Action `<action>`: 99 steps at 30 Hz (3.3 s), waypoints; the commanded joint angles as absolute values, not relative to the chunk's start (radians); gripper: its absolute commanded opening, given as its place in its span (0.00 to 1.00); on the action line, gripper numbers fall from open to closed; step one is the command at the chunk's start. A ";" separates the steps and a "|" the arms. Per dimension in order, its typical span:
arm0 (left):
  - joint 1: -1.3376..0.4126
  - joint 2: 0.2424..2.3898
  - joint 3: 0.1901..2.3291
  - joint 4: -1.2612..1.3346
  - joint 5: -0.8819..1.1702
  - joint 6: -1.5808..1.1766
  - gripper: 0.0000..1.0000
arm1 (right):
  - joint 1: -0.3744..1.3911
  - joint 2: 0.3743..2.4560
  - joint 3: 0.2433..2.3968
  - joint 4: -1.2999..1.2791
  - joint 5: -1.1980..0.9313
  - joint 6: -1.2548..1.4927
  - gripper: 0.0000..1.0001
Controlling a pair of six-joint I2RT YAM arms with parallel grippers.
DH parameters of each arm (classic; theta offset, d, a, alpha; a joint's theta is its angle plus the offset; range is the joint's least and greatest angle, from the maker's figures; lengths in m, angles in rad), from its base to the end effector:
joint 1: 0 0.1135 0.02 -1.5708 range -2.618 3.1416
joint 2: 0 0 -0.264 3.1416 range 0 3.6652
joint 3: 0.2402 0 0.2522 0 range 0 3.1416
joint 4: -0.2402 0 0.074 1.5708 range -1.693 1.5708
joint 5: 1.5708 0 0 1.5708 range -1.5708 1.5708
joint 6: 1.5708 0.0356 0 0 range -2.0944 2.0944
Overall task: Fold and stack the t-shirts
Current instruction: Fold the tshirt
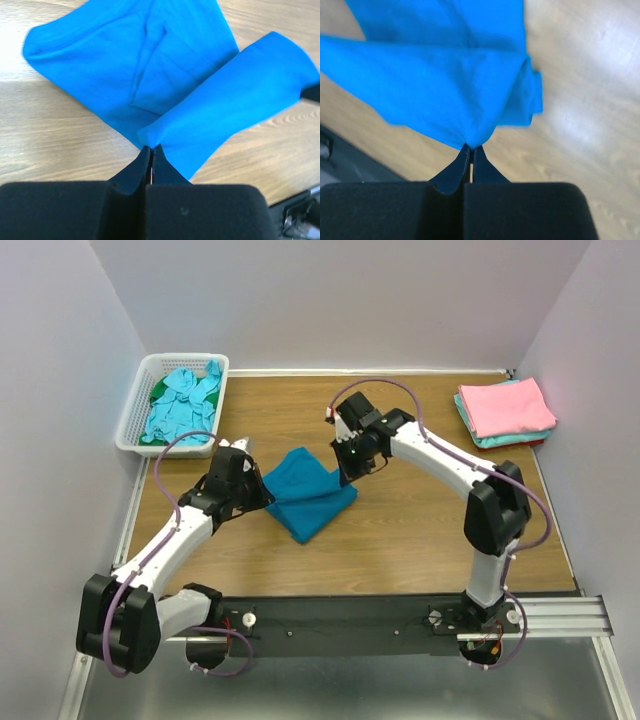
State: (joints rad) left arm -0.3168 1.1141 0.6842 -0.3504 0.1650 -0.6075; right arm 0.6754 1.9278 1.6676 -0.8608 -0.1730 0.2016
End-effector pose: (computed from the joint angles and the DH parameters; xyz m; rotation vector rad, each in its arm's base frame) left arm 0.2156 -0.0768 0.2261 -0.2690 2.4164 -0.6319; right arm 0.3176 0.2623 0.2576 -0.7026 2.6762 0.4859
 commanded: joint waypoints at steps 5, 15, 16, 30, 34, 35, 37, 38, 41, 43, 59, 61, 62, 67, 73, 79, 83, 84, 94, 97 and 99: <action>-0.495 1.115 0.716 -0.483 0.166 -0.480 0.00 | 0.673 1.659 1.346 -0.858 -0.299 0.232 0.01; -0.829 0.961 0.684 -0.615 0.248 -0.672 0.00 | 0.778 1.312 0.967 -0.906 -0.492 0.406 0.01; -0.859 0.942 0.677 -0.623 0.262 -0.695 0.00 | 0.787 1.292 0.966 -0.913 -0.498 0.422 0.01; -1.240 0.721 0.692 -0.753 0.117 -1.098 0.00 | 0.902 1.195 1.027 -1.009 -0.383 0.544 0.01; -1.086 0.698 0.733 -0.784 0.032 -1.056 0.00 | 0.876 1.331 1.169 -1.028 -0.258 0.522 0.01; -1.042 0.699 0.738 -0.776 0.026 -1.008 0.00 | 0.858 1.359 1.230 -1.026 -0.247 0.508 0.01; -0.893 0.710 0.735 -0.759 0.009 -0.950 0.00 | 0.795 1.452 1.287 -1.028 -0.227 0.462 0.01; -0.841 0.735 0.733 -0.747 -0.044 -0.913 0.00 | 0.746 1.486 1.351 -1.017 -0.221 0.445 0.01; -0.688 0.794 0.723 -0.634 -0.090 -0.847 0.00 | 0.660 1.602 1.449 -0.982 -0.216 0.391 0.01; -0.603 0.874 0.712 -0.543 -0.065 -0.773 0.00 | 0.624 1.667 1.502 -0.933 -0.228 0.362 0.01; -0.362 1.501 0.804 -0.088 0.072 -0.583 0.00 | 0.497 2.065 1.477 -0.578 -0.192 0.345 0.01; -0.353 1.540 0.821 -0.086 0.084 -0.586 0.00 | 0.497 2.089 1.479 -0.569 -0.192 0.331 0.01; -0.351 1.554 0.827 -0.089 0.093 -0.586 0.00 | 0.499 2.094 1.480 -0.568 -0.195 0.328 0.01; -0.351 1.566 0.818 -0.084 0.095 -0.597 0.00 | 0.497 2.077 1.483 -0.551 -0.216 0.314 0.01; -0.351 1.545 0.835 -0.109 0.121 -0.584 0.00 | 0.497 2.017 1.482 -0.551 -0.227 0.311 0.01; -0.351 1.421 0.838 -0.156 0.080 -0.578 0.00 | 0.497 1.919 1.470 -0.554 -0.259 0.316 0.01; -0.348 1.402 0.905 -0.213 0.074 -0.569 0.00 | 0.497 1.899 1.538 -0.572 -0.262 0.318 0.01; -0.348 1.388 0.913 -0.215 0.066 -0.568 0.00 | 0.495 1.899 1.555 -0.580 -0.262 0.318 0.01; -0.238 1.633 1.073 -0.100 0.139 -0.552 0.00 | 0.437 2.150 1.837 -0.588 -0.245 0.308 0.01; -0.236 1.771 1.150 -0.101 0.187 -0.534 0.00 | 0.425 2.254 1.910 -0.591 -0.259 0.293 0.01; -0.236 1.792 1.183 -0.118 0.230 -0.535 0.00 | 0.419 2.258 1.911 -0.594 -0.307 0.281 0.01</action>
